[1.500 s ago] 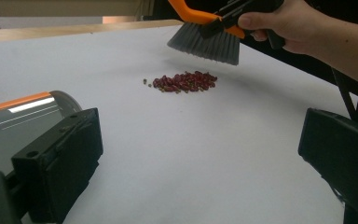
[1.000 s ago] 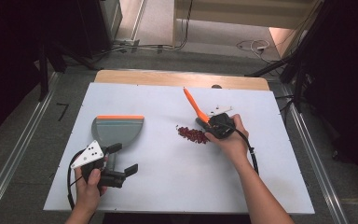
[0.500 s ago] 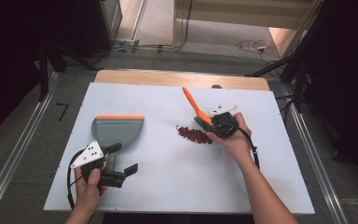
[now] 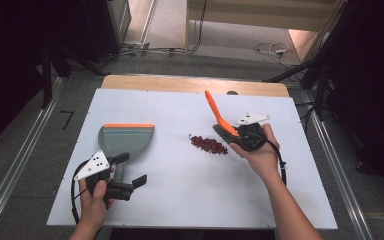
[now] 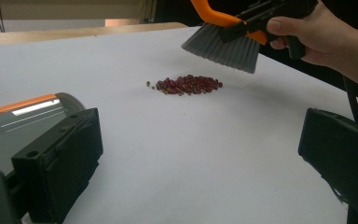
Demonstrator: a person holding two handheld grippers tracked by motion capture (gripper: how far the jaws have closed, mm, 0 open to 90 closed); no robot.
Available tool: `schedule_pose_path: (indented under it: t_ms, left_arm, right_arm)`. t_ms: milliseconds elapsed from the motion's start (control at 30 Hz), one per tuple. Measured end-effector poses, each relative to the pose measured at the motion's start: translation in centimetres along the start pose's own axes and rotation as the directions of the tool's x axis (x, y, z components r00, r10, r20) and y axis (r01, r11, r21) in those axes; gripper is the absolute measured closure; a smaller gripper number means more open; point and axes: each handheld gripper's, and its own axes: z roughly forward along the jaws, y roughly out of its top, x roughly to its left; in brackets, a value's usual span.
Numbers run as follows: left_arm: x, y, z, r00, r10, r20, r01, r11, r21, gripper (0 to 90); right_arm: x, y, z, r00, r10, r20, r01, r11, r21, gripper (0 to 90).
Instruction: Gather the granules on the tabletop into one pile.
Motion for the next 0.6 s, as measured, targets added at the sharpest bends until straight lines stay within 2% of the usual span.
schedule_pose_path:
  t_ms: [333,467,600]
  left_arm:
    - [-0.2,0.0,0.1,0.9999,0.01,-0.004,-0.01,0.9999,0.002,0.7]
    - [-0.2,0.0,0.1,0.9999,0.01,-0.006,-0.01,0.9999,0.001,0.7]
    - [-0.2,0.0,0.1,0.9999,0.009,-0.01,-0.009,1.0,0.0,0.7]
  right_arm:
    - [-0.6,-2.9,-2.9,0.9985,0.054,-0.008,-0.054,0.998,-0.034,68.6]
    - [-0.9,-4.1,-4.0,0.9957,0.091,-0.018,-0.092,0.995,-0.049,68.6]
    - [-1.1,-5.3,-5.1,0.9943,0.104,-0.022,-0.105,0.993,-0.057,68.6]
